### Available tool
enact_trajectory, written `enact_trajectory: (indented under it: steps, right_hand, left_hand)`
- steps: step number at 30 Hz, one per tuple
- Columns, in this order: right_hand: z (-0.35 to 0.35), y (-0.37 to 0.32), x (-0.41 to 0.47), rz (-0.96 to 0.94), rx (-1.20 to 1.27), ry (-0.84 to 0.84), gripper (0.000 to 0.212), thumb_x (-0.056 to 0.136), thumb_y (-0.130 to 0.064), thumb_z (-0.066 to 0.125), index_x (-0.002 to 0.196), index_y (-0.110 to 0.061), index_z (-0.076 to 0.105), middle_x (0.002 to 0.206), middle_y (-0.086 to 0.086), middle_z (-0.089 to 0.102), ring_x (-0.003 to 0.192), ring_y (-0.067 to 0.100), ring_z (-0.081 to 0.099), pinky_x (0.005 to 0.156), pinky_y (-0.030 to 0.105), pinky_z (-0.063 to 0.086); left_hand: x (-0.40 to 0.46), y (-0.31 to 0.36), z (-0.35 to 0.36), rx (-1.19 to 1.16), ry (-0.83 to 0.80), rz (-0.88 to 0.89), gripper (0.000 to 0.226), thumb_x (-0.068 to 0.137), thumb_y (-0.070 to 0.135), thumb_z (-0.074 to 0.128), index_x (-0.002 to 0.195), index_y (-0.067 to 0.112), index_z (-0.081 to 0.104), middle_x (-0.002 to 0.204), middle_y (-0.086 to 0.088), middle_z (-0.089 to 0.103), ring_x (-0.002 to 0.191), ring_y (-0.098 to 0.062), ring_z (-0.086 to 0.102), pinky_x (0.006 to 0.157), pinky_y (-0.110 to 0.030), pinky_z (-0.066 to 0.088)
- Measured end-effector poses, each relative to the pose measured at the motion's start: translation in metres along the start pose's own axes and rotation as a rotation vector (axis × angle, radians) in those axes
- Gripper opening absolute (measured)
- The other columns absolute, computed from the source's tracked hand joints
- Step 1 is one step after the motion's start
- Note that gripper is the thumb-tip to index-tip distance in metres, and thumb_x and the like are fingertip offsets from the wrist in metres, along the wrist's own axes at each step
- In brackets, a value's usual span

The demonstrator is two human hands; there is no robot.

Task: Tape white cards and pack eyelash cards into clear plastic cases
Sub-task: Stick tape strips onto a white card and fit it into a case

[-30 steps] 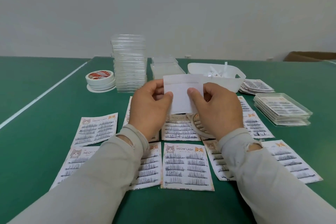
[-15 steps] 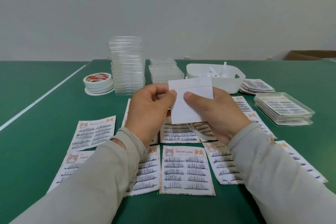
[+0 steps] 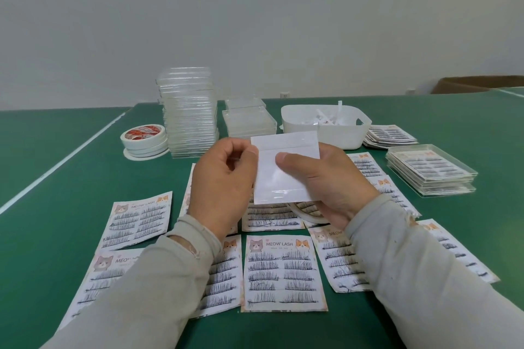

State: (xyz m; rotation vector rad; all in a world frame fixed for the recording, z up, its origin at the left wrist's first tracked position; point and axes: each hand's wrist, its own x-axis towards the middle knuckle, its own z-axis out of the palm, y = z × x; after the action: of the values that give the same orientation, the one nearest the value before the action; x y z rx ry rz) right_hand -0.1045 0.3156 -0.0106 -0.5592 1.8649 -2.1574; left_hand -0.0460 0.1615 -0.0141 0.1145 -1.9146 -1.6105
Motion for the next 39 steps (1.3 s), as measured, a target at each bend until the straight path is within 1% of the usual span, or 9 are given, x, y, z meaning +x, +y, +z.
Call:
enact_trajectory:
  steps: [3,10,15,20,25,29,33,36,39]
  right_hand:
    - [0.0,0.002,0.001,-0.012,0.001,0.014,0.029,0.084,-0.019,0.074,0.111,-0.011,0.075,0.11,0.004,0.077,0.107,0.023,0.073,0.101,0.044,0.052]
    - [-0.003,0.005,0.004,-0.02,0.1,0.03,0.018,0.08,-0.014,0.074,0.096,-0.015,0.08,0.106,0.009,0.078,0.1,0.025,0.075,0.087,0.039,0.059]
    - [-0.001,0.005,0.004,-0.032,0.073,0.049,0.023,0.077,-0.016,0.074,0.1,-0.011,0.078,0.105,0.009,0.078,0.1,0.027,0.075,0.09,0.043,0.058]
    - [0.001,0.003,0.002,-0.061,0.02,0.063,0.027,0.077,-0.019,0.075,0.103,-0.011,0.077,0.105,0.007,0.078,0.1,0.027,0.075,0.095,0.047,0.057]
    - [0.003,0.001,0.001,-0.093,-0.03,0.077,0.025,0.077,-0.02,0.074,0.1,-0.013,0.078,0.102,0.005,0.079,0.099,0.026,0.075,0.094,0.048,0.058]
    - [0.004,0.001,0.0,-0.104,-0.063,0.075,0.022,0.077,-0.022,0.074,0.097,-0.015,0.079,0.101,0.003,0.079,0.097,0.022,0.075,0.092,0.045,0.059]
    - [0.004,0.001,-0.001,-0.109,-0.078,0.068,0.02,0.077,-0.022,0.074,0.096,-0.017,0.079,0.101,0.002,0.079,0.097,0.022,0.075,0.09,0.042,0.059]
    - [0.005,0.001,-0.001,-0.118,-0.086,0.059,0.017,0.078,-0.022,0.073,0.093,-0.022,0.08,0.1,0.0,0.079,0.096,0.02,0.076,0.084,0.036,0.06]
    - [0.005,0.0,-0.001,-0.121,-0.092,0.062,0.017,0.078,-0.023,0.073,0.094,-0.022,0.08,0.1,0.0,0.079,0.096,0.02,0.076,0.085,0.036,0.06]
  left_hand:
    - [0.0,0.0,0.0,-0.022,0.035,0.056,0.023,0.092,0.012,0.071,0.1,0.032,0.063,0.081,0.009,0.07,0.073,0.001,0.062,0.071,-0.012,0.051]
    - [-0.003,0.006,0.001,0.017,0.036,0.146,0.028,0.087,0.005,0.075,0.091,0.03,0.063,0.087,0.006,0.071,0.076,0.001,0.063,0.073,-0.011,0.051]
    - [-0.004,0.009,0.0,0.055,0.036,0.155,0.027,0.087,0.008,0.075,0.087,0.034,0.069,0.085,0.014,0.073,0.077,0.004,0.064,0.073,-0.008,0.05]
    - [-0.005,0.01,-0.001,0.068,0.039,0.142,0.023,0.088,0.01,0.075,0.092,0.032,0.073,0.084,0.025,0.073,0.078,0.008,0.065,0.072,-0.004,0.048]
    - [-0.004,0.01,-0.002,0.074,0.045,0.129,0.021,0.088,0.012,0.076,0.091,0.033,0.072,0.082,0.021,0.072,0.073,0.008,0.063,0.07,-0.005,0.048]
    - [-0.002,0.009,-0.002,0.049,0.034,0.096,0.018,0.088,0.012,0.076,0.088,0.029,0.071,0.081,0.012,0.071,0.07,0.006,0.061,0.069,-0.008,0.05]
    - [-0.001,0.007,-0.002,0.012,0.027,0.064,0.017,0.088,0.01,0.076,0.087,0.025,0.069,0.079,0.01,0.069,0.068,0.004,0.06,0.067,-0.009,0.05]
    - [0.0,0.006,-0.001,-0.007,0.032,0.053,0.017,0.088,0.009,0.076,0.085,0.024,0.068,0.077,0.008,0.068,0.066,0.002,0.059,0.067,-0.011,0.051]
    - [0.001,0.006,-0.001,-0.001,0.031,0.05,0.015,0.088,0.01,0.076,0.084,0.022,0.068,0.077,0.007,0.068,0.065,0.0,0.058,0.066,-0.012,0.051]
